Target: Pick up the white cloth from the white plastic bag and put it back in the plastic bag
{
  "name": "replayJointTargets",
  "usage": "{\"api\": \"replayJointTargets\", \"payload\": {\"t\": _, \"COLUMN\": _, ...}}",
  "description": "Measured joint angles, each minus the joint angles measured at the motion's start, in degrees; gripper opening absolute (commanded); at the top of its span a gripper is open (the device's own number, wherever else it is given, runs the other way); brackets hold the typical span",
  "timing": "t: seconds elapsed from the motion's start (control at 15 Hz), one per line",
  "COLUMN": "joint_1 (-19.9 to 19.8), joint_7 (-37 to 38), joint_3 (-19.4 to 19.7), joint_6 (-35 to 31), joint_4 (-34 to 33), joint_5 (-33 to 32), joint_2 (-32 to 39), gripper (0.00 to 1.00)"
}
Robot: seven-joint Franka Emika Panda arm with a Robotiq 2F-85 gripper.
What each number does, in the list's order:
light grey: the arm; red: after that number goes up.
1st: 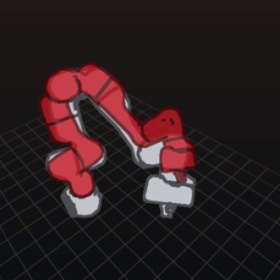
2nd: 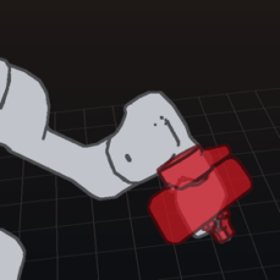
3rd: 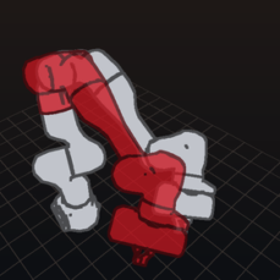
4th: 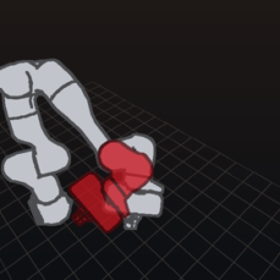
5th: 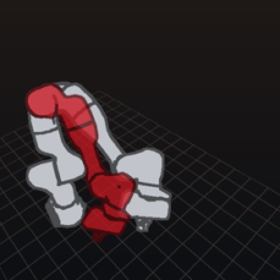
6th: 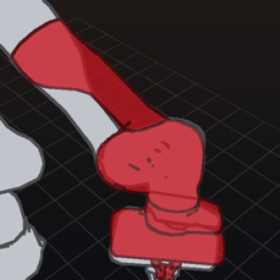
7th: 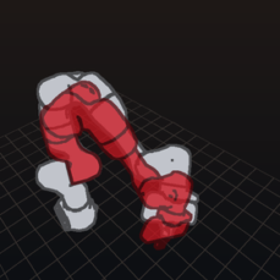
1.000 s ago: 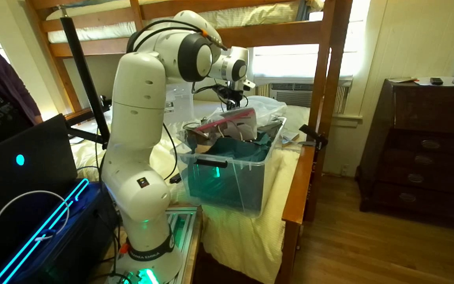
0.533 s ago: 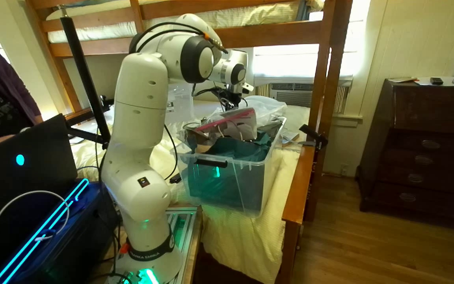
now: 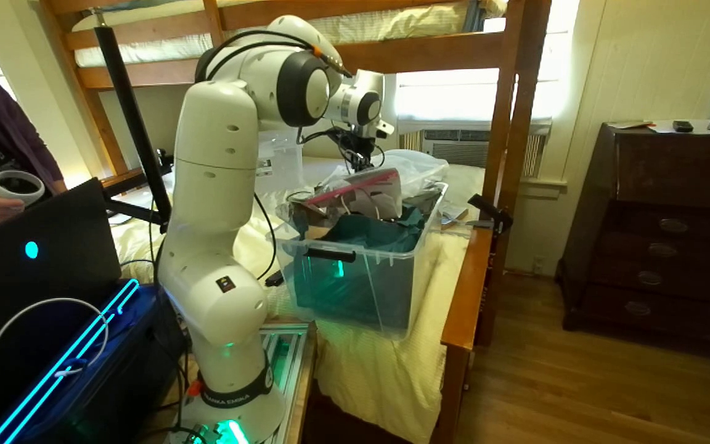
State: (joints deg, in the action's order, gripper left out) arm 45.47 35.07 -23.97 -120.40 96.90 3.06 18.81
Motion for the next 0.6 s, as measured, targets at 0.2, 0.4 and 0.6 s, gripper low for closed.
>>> {"api": "replayJointTargets", "payload": {"t": 0.2, "joint_1": 0.27, "joint_7": 0.6, "joint_3": 0.27, "joint_6": -1.37, "joint_4": -0.03, "joint_5": -0.52, "joint_2": -3.26, "gripper": 0.02}}
{"api": "replayJointTargets", "payload": {"t": 0.4, "joint_1": 0.58, "joint_7": 1.97, "joint_3": 0.72, "joint_6": -1.57, "joint_4": -0.06, "joint_5": -2.65, "joint_2": -7.28, "gripper": 0.02}}
{"api": "replayJointTargets", "payload": {"t": 0.6, "joint_1": 0.58, "joint_7": 3.92, "joint_3": 0.76, "joint_6": -1.56, "joint_4": -0.04, "joint_5": -6.09, "joint_2": -10.41, "gripper": 0.02}}
